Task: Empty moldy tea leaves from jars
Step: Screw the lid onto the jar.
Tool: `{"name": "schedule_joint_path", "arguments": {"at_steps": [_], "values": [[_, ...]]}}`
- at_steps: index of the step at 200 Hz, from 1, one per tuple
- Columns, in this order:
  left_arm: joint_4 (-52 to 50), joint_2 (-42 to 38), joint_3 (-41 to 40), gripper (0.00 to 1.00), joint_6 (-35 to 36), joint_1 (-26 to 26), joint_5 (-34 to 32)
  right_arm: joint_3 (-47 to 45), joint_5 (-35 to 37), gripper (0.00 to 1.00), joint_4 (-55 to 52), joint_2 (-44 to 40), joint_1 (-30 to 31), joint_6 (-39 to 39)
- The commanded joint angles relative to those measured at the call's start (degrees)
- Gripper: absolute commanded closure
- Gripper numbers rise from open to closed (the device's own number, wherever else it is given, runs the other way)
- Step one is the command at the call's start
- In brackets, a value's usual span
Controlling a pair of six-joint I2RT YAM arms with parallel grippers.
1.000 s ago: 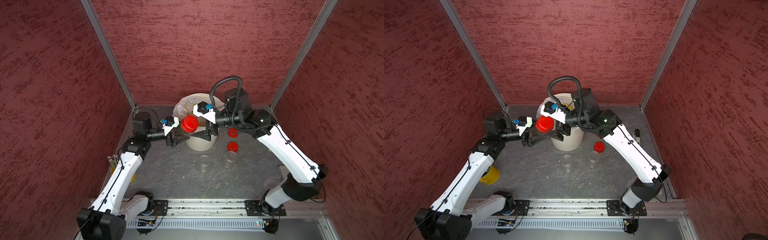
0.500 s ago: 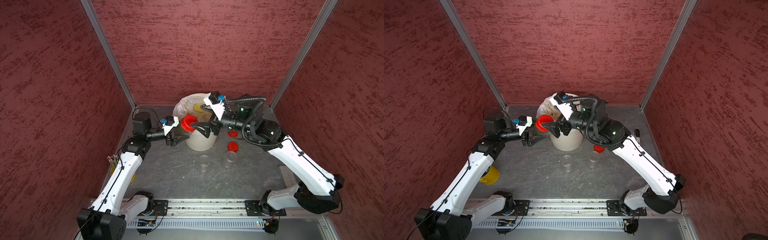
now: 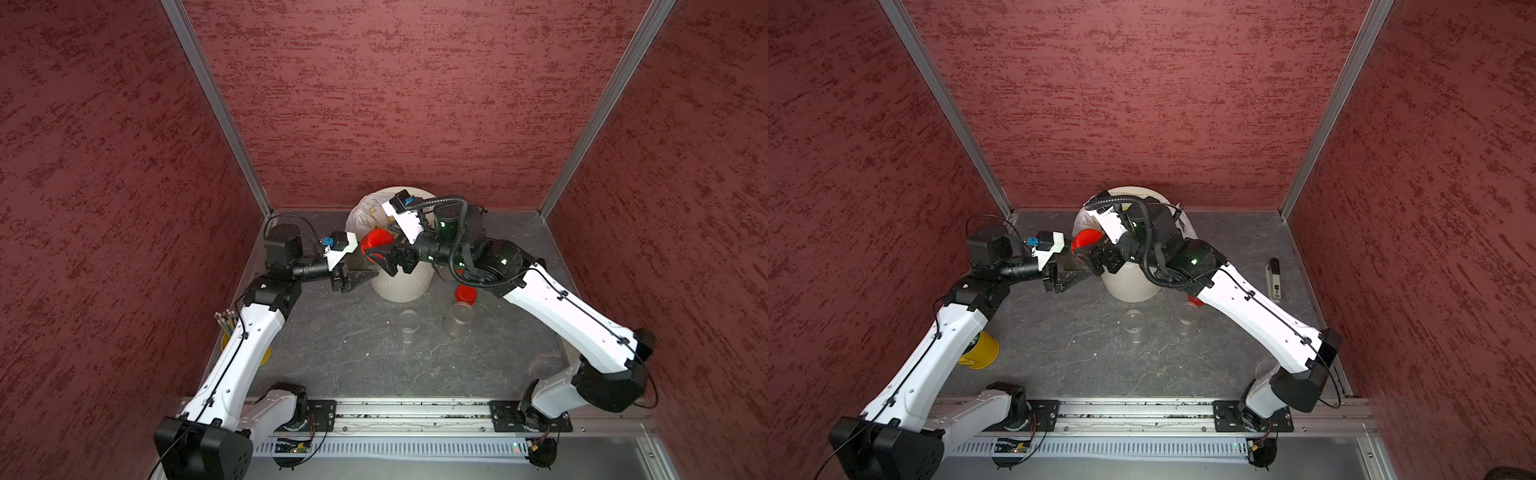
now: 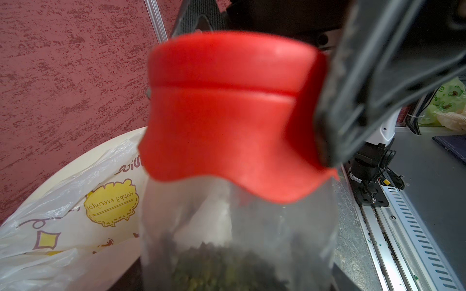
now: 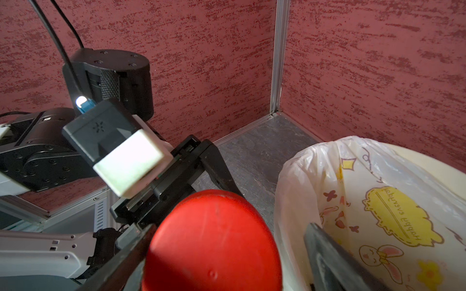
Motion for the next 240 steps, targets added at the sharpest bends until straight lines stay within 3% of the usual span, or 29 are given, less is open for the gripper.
{"name": "schedule_joint_path", "arguments": {"at_steps": [1, 30, 107, 148, 183, 240], "values": [[0.72, -0.3, 0.65, 0.36, -0.27, 0.29, 0.45, 0.27, 1.33, 0.11, 0.09, -0.06, 0.41, 1.37], [0.74, -0.35, 0.65, 0.36, -0.3, 0.34, 0.41, 0.1, 0.29, 0.17, -0.09, 0.22, 0.44, 1.21], [0.7, -0.46, 0.63, 0.36, -0.24, 0.29, 0.47, -0.22, -0.67, 0.47, -1.12, -0.25, 0.35, -2.37], [0.56, -0.49, 0.75, 0.36, -0.31, 0.34, 0.88, -1.27, -5.18, 0.6, -0.71, -1.69, -1.05, -11.15], [0.17, -0.49, 0.92, 0.36, -0.19, 0.36, 0.96, 0.16, -10.08, 0.63, -2.22, -2.11, -2.31, -21.67], [0.0, -0.3, 0.98, 0.36, -0.15, 0.36, 1.62, 12.51, -22.88, 0.65, -16.77, 4.33, -6.08, -37.24]]}}
